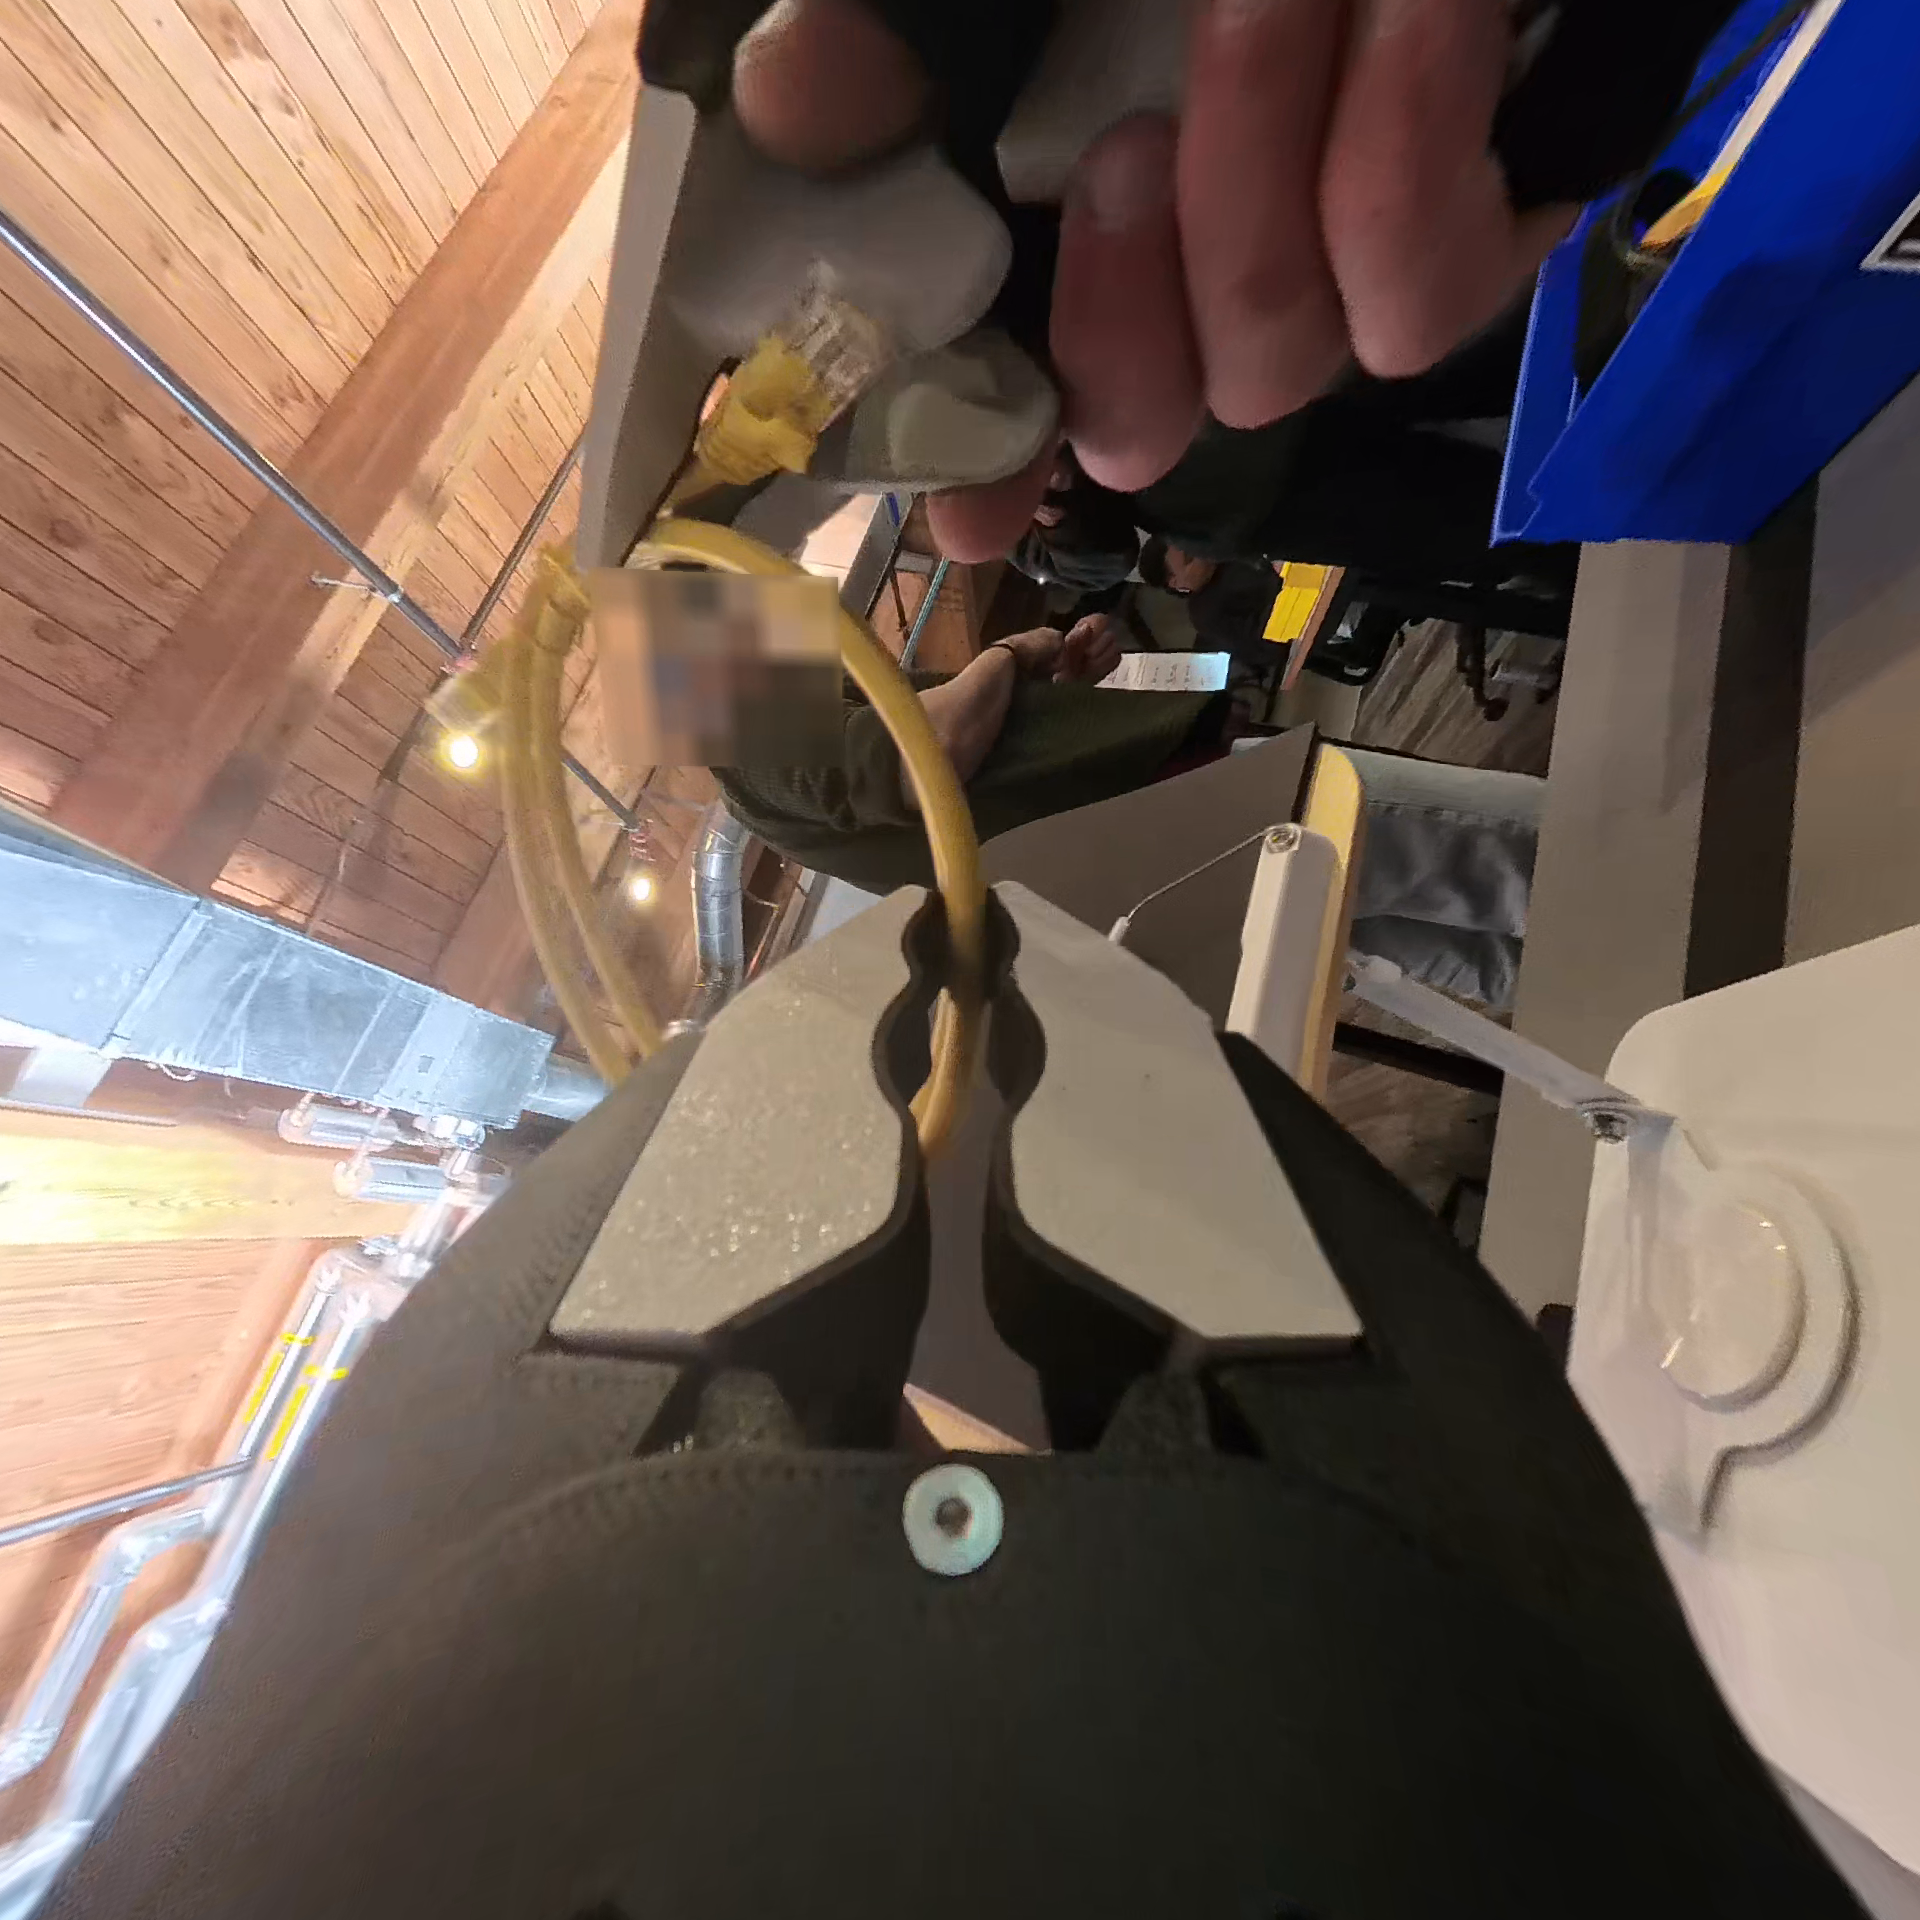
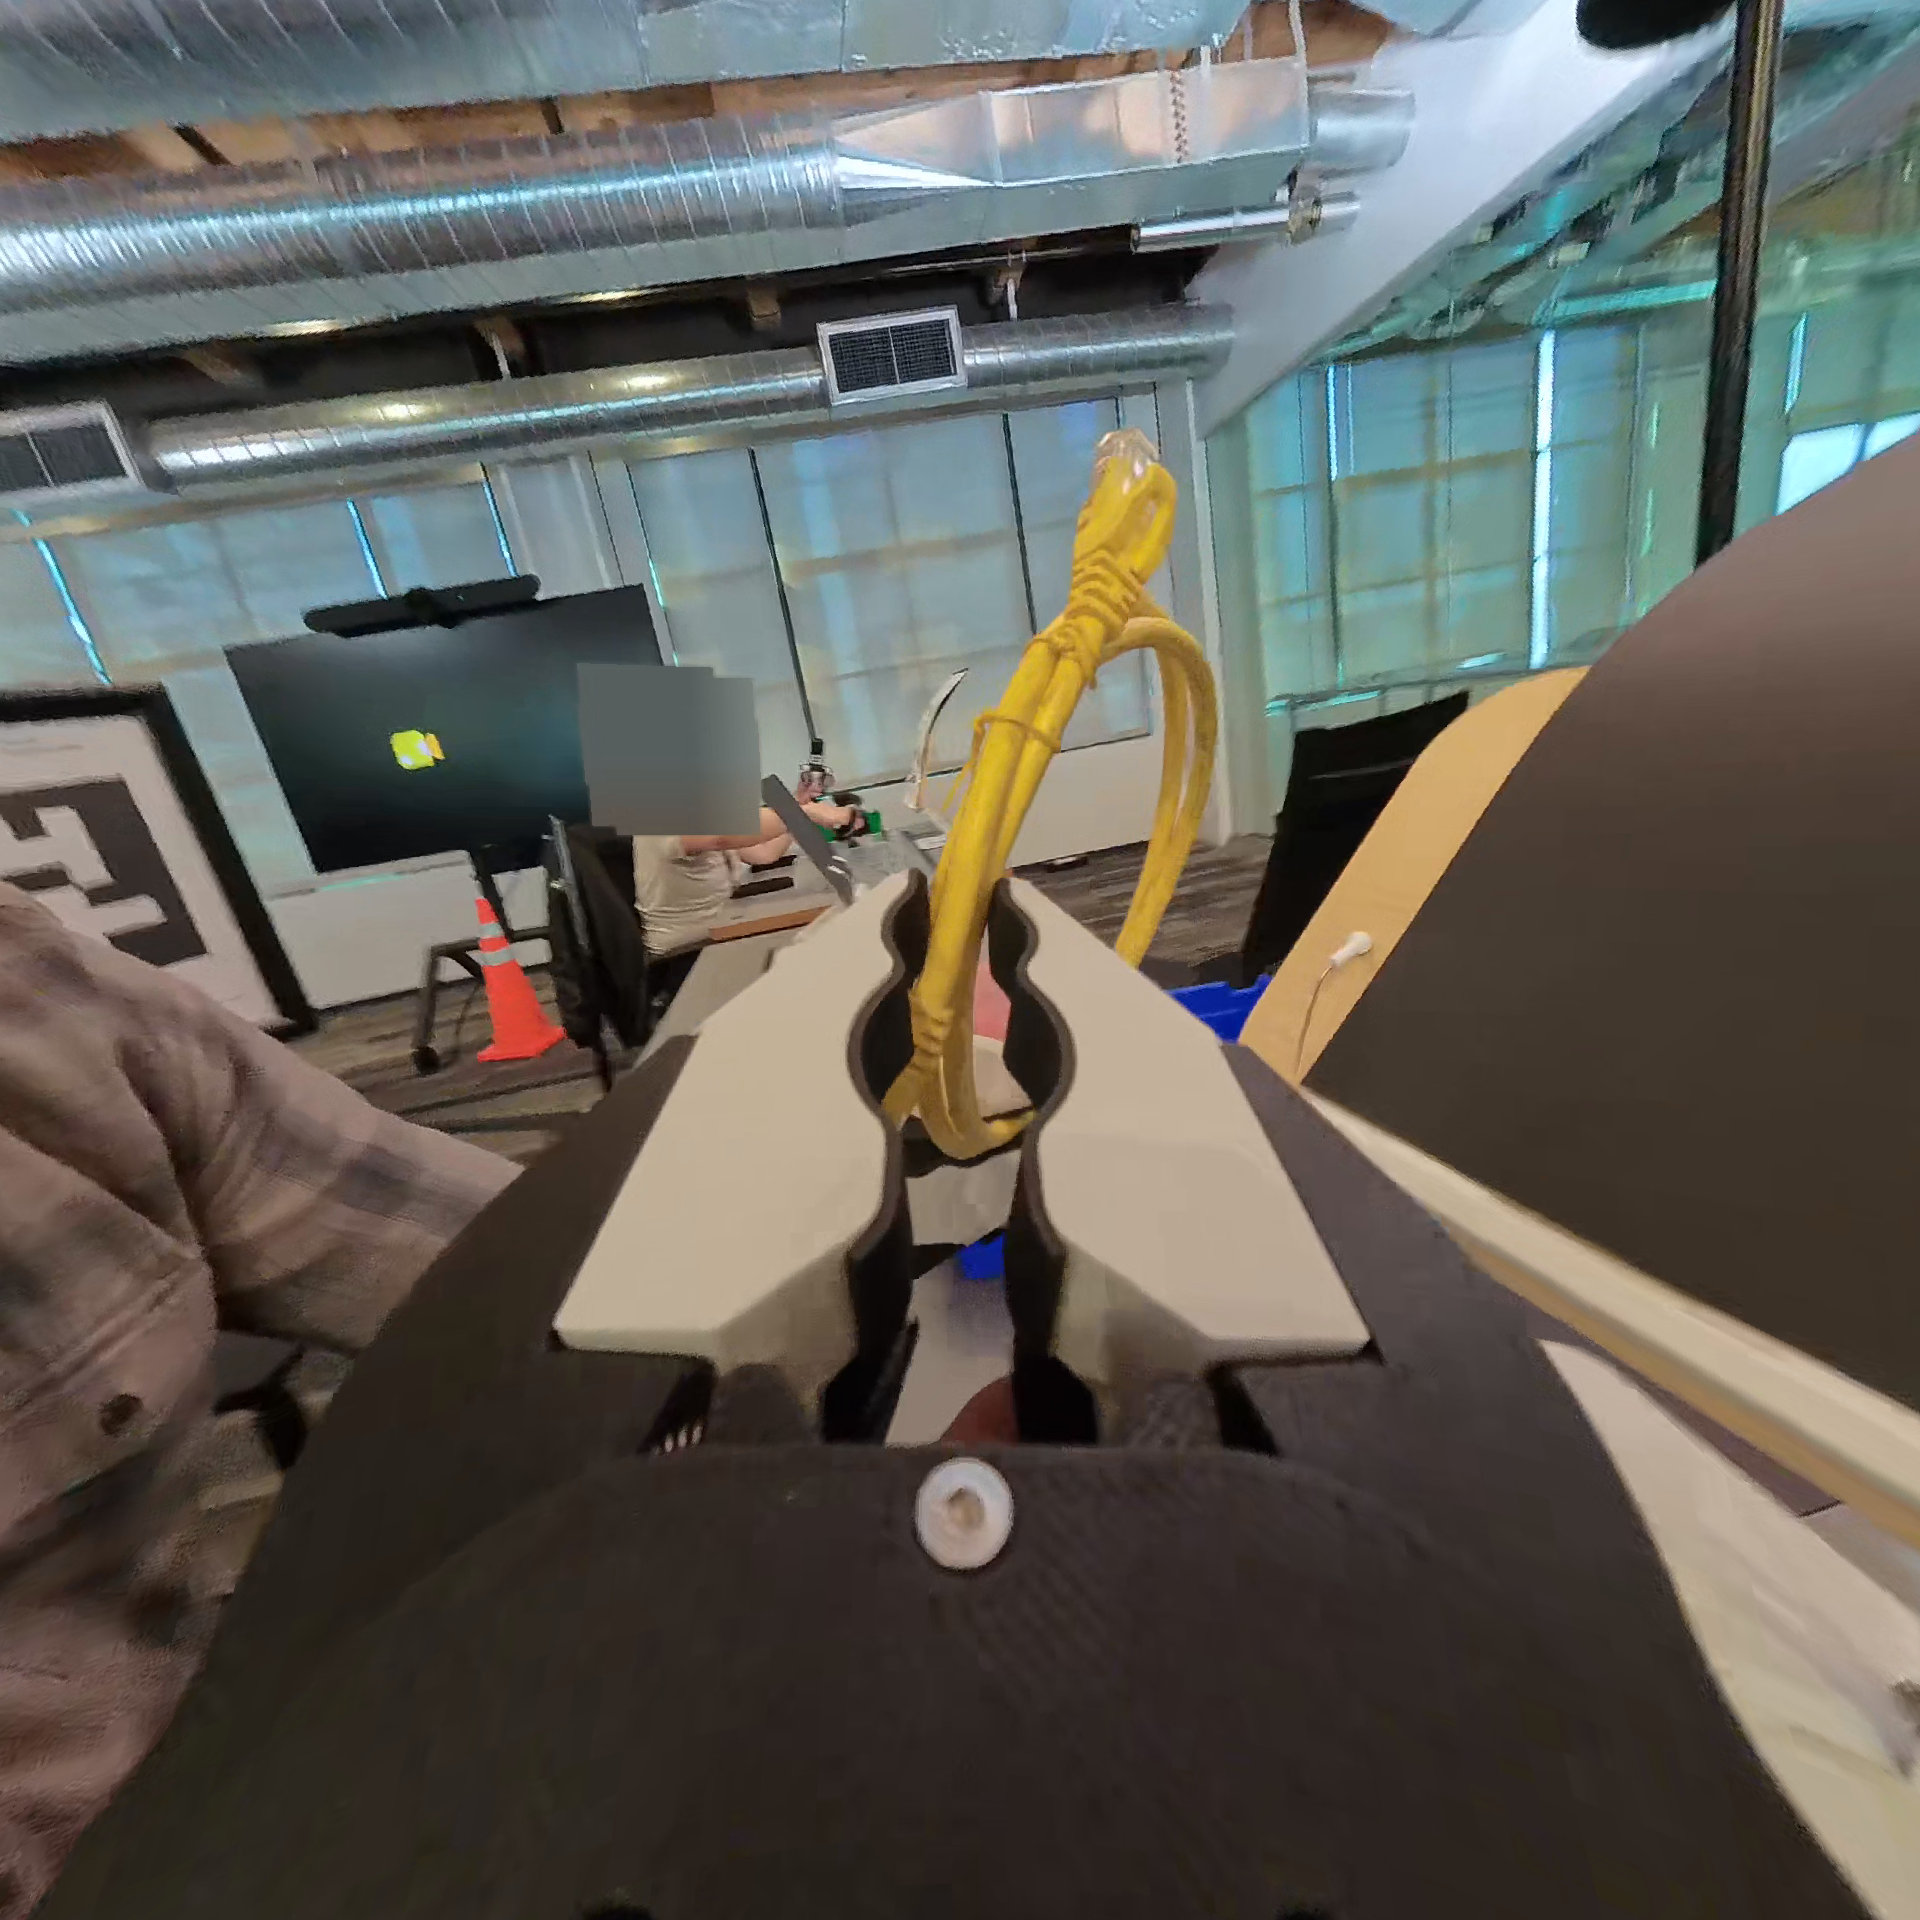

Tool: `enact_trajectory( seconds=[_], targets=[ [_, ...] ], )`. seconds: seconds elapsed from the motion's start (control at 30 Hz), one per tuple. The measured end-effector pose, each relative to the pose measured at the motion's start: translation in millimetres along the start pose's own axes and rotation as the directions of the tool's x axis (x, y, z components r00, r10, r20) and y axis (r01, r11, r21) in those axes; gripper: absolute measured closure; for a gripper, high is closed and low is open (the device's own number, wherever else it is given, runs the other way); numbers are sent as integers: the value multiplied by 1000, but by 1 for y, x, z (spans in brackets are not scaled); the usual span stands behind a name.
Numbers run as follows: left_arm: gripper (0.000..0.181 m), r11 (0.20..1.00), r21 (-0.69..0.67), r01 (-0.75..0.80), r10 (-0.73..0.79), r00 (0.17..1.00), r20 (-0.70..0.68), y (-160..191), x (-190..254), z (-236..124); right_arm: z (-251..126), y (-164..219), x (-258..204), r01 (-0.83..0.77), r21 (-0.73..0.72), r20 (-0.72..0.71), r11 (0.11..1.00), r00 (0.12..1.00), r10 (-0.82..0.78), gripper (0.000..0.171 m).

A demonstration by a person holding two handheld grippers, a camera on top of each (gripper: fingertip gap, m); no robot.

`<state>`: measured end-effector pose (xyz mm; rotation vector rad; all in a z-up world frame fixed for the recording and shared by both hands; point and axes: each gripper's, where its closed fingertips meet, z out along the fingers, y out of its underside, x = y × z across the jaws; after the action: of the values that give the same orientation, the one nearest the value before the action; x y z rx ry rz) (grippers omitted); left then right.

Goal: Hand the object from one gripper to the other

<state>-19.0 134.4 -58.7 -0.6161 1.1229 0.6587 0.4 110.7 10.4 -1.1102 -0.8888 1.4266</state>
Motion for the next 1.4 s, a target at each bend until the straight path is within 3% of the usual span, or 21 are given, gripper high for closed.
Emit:
enact_trajectory(
  seconds=[0.03,0.1,0.2,0.27,0.37,0.43,0.53,0.63,0.7,0.8,0.93,1.0,1.07,1.2,1.3,1.4],
  targets=[
    [175,1000,10,26,-25,1000,-8,0,0,-1,2,0,1,21,4,-14,1000,1000,-21,163],
    [155,990,63,123,-120,991,-53,-4,-3,-5,1,-5,5,59,34,-54,998,997,-58,164],
    [142,909,105,403,-391,913,-115,-5,-25,-12,-6,-14,18,199,33,-188,979,964,-190,164],
    [143,775,123,619,-602,784,-151,-6,-48,-15,-7,-17,19,369,-9,-266,929,895,-358,164],
    [141,483,102,870,-839,493,-229,-7,-75,-16,2,-14,14,535,-47,-306,843,796,-522,164],
    [138,299,91,950,-905,313,-288,-11,-88,-18,10,-7,10,636,-58,-313,770,720,-619,164],
    [135,85,32,996,-932,91,-351,-10,-93,-18,27,12,4,714,-73,-290,696,653,-700,164],
    [134,-37,11,999,-912,-29,-408,-14,-93,-18,44,35,4,765,-132,-265,630,585,-766,164],
    [136,-39,6,999,-909,-32,-416,-16,-90,-18,52,46,4,777,-143,-257,613,569,-781,164],
    [158,1,30,1000,-917,13,-398,-15,-89,-18,57,53,3,766,-115,-263,632,590,-763,164],
    [164,51,37,998,-920,61,-387,-15,-86,-18,60,57,5,753,-121,-262,647,604,-753,164],
    [166,122,31,992,-921,125,-369,-18,-80,-17,61,64,6,732,-151,-223,664,629,-744,163],
    [168,188,64,980,-926,199,-322,-15,-82,-17,58,67,5,736,-179,-177,652,628,-758,147],
    [168,359,78,930,-901,367,-230,-9,-83,-17,44,59,5,719,-228,-132,657,646,-752,135],
    [168,550,58,833,-808,548,-214,-12,-73,-17,32,32,-4,668,-153,-162,728,710,-685,136],
    [167,721,117,683,-630,716,-302,-32,-58,-26,25,20,-26,532,-48,-50,846,844,-534,134]
  ],
)
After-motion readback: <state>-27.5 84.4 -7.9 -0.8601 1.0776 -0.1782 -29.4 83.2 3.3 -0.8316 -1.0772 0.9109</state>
